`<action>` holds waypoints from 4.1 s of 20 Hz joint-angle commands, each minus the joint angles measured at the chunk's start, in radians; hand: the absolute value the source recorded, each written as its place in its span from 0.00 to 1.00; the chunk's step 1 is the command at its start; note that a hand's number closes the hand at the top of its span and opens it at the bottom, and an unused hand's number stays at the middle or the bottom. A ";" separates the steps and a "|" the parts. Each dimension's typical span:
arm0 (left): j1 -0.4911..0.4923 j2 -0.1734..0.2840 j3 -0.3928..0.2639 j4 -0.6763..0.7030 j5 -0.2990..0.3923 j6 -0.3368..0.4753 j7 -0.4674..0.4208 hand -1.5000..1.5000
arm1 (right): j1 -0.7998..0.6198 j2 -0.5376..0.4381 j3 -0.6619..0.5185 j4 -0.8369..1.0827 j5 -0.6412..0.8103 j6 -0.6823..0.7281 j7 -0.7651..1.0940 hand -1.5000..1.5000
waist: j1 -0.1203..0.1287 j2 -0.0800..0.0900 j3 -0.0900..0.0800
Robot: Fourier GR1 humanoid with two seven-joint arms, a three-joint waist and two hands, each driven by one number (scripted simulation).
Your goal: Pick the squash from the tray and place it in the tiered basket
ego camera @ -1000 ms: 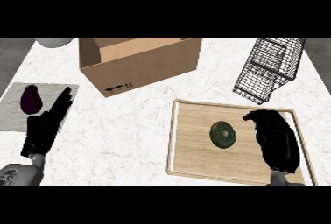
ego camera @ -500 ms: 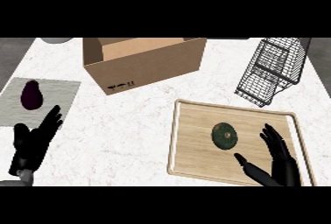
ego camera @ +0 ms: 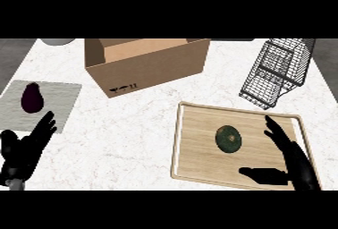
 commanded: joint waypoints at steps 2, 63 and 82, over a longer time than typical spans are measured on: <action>-0.032 -0.026 0.009 0.077 -0.030 -0.007 -0.030 0.50 | -0.119 -0.083 -0.009 -0.159 -0.020 0.107 0.319 0.00 | -0.019 0.002 0.003; -0.050 -0.185 0.260 -0.001 -0.236 -0.187 0.092 0.50 | -0.236 0.347 -0.112 0.192 0.283 0.349 0.411 0.00 | -0.016 0.003 0.004; -0.013 -0.220 0.234 -0.059 -0.268 -0.199 0.067 0.50 | -0.480 0.401 0.018 0.261 0.620 -0.005 0.568 1.00 | 0.038 0.005 0.000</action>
